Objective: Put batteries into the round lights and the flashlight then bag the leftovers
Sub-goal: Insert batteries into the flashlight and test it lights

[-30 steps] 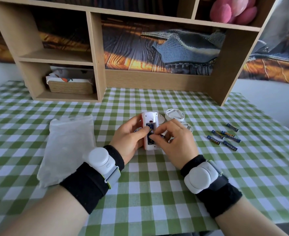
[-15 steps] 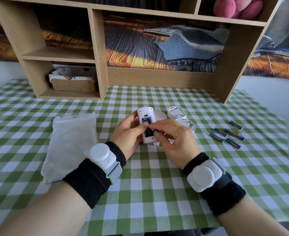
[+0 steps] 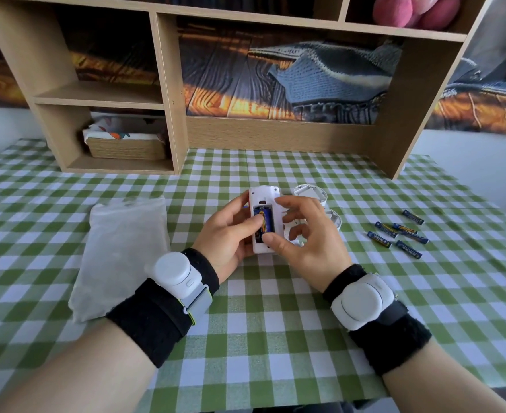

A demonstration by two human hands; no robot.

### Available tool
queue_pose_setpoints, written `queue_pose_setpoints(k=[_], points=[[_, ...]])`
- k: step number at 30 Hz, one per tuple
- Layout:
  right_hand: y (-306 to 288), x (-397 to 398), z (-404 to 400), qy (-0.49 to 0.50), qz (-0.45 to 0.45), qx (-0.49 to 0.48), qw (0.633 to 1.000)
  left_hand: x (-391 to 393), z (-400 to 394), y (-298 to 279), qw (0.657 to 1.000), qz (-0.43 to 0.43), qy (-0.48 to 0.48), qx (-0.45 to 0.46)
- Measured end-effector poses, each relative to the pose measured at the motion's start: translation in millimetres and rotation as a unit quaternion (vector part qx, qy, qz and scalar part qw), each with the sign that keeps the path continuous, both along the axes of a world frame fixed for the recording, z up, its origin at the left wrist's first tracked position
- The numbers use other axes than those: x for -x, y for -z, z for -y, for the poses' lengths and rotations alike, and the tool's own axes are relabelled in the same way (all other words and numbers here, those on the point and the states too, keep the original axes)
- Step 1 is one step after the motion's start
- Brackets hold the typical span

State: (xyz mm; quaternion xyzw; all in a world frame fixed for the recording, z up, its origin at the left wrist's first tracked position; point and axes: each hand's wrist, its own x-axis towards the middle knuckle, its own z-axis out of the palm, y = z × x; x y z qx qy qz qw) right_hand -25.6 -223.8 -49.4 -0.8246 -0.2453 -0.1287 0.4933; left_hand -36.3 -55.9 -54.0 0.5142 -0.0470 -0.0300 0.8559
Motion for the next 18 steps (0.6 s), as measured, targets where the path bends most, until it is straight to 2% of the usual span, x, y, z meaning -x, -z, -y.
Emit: queue_pose_setpoints(k=[11,18], points=[[-2.1,-1.1,0.6,-0.045,-0.102,-0.072,0.991,-1.3,1.3,3.9,0.999,0.026,0.009,-0.047],[0.1,-2.4,0.7,-0.054,-0.104,-0.073,0.99,-0.2,1.6,2.5,0.998,0.024,-0.017,-0.056]])
